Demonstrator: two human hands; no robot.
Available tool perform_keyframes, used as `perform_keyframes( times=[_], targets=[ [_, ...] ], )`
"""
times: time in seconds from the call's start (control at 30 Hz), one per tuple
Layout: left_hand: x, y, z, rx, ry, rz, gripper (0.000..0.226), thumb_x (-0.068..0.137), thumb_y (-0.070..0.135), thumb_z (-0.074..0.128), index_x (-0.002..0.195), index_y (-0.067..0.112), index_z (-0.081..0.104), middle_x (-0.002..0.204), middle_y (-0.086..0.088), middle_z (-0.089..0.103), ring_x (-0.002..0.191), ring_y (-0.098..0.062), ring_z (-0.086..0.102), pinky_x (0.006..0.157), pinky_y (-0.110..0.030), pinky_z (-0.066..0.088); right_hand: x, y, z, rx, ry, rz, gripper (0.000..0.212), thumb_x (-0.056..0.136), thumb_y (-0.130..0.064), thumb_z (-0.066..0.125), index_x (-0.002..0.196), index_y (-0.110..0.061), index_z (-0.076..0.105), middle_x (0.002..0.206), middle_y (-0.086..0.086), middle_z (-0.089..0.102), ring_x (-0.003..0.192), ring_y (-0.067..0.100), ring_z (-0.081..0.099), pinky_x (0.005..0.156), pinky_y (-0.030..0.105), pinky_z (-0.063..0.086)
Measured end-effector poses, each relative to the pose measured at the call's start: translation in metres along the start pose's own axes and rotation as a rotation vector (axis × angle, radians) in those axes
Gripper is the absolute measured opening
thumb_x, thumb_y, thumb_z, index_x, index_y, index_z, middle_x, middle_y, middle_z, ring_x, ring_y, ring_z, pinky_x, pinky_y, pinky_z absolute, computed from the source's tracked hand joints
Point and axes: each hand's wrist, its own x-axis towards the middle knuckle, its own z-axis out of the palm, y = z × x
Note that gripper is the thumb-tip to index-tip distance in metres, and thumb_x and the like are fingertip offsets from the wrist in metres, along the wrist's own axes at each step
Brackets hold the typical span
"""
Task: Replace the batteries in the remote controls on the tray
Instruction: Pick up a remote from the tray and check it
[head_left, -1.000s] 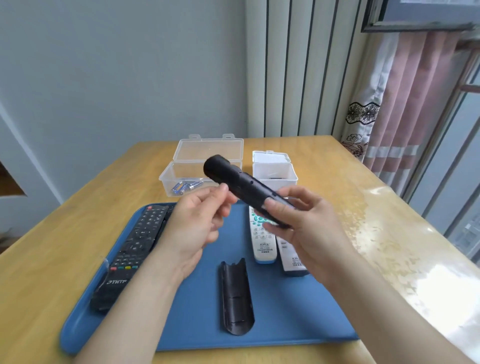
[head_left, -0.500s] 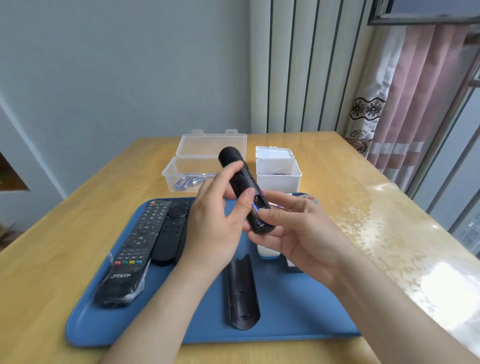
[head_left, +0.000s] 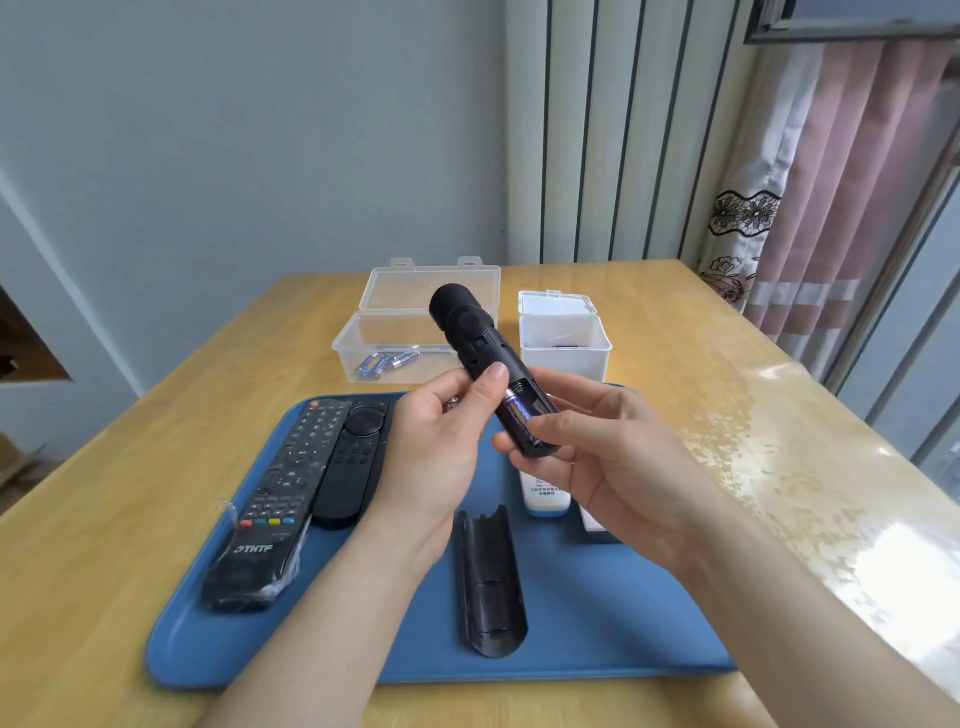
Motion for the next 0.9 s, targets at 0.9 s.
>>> perform_keyframes(
  times=[0.9],
  targets=[
    [0.012,0.011,-0.033,0.721,0.302,0.506,0.027,0.07,0.038,0.081,0.091,0.029,0.065,0.077,0.011,0.054,0.067,-0.004,0.047,0.065,-0.017,0.036,-0.001,-0.004,0.007,-0.134,0.347,-0.302,0.032,0.094,0.0,0.059,0.118,-0.02,0.066,0.081,0.009,0.072,0.066,0.019,0.068,0.07,0.025,0.058]
  ],
)
